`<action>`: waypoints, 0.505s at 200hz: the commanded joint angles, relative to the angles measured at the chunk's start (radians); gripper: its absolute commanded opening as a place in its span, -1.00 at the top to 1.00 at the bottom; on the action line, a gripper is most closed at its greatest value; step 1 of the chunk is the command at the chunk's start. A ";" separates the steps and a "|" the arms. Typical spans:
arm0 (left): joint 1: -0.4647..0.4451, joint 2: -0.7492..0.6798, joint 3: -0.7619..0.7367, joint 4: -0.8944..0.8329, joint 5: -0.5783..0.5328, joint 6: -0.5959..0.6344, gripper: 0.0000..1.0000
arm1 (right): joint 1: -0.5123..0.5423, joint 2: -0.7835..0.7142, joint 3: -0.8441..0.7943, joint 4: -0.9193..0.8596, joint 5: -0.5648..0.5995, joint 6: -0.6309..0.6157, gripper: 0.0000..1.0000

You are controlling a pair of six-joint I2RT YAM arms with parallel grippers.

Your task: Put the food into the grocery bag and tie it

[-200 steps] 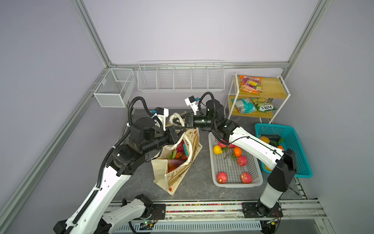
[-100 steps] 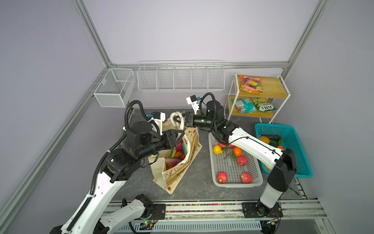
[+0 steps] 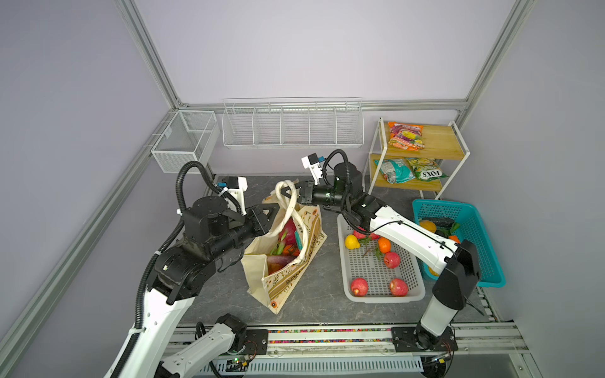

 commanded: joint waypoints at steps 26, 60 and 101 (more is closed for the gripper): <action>0.005 0.054 -0.072 0.086 0.122 -0.003 0.54 | -0.004 -0.063 0.030 0.087 0.011 -0.001 0.75; 0.005 0.073 -0.103 0.098 0.109 0.010 0.44 | -0.003 -0.068 0.034 0.076 0.008 0.000 0.74; 0.005 0.094 -0.109 0.157 0.118 0.007 0.33 | 0.001 -0.074 0.035 0.067 0.002 0.000 0.74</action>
